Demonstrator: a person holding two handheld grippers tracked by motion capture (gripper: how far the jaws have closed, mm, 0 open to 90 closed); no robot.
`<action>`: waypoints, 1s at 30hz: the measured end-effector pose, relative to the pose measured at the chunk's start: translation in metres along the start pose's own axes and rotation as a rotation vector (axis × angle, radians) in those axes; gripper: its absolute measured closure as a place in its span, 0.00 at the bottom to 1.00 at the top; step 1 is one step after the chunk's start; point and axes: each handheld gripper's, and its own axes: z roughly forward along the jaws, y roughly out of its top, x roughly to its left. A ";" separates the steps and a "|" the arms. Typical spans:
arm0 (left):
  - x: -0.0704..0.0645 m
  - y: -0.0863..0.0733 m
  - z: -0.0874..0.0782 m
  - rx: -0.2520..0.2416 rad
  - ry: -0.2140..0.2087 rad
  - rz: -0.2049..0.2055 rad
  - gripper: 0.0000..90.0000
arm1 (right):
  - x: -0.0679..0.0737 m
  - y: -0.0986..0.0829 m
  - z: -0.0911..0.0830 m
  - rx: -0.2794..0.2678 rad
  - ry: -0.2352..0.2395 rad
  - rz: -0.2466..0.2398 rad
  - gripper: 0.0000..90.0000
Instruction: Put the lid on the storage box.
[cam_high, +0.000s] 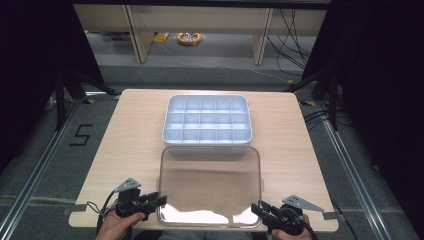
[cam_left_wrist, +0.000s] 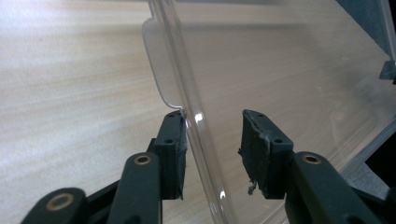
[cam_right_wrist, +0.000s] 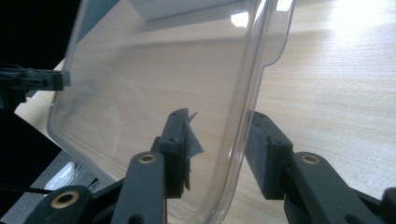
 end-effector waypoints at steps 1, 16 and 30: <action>-0.001 0.001 -0.001 -0.006 -0.002 0.005 0.68 | 0.000 0.000 0.001 -0.002 0.007 0.008 0.69; 0.001 0.029 -0.002 -0.053 0.028 0.060 0.70 | -0.002 0.026 0.011 -0.032 -0.031 -0.010 0.69; 0.006 0.088 -0.003 -0.136 0.070 0.077 0.71 | -0.003 0.073 0.034 -0.090 -0.066 -0.036 0.67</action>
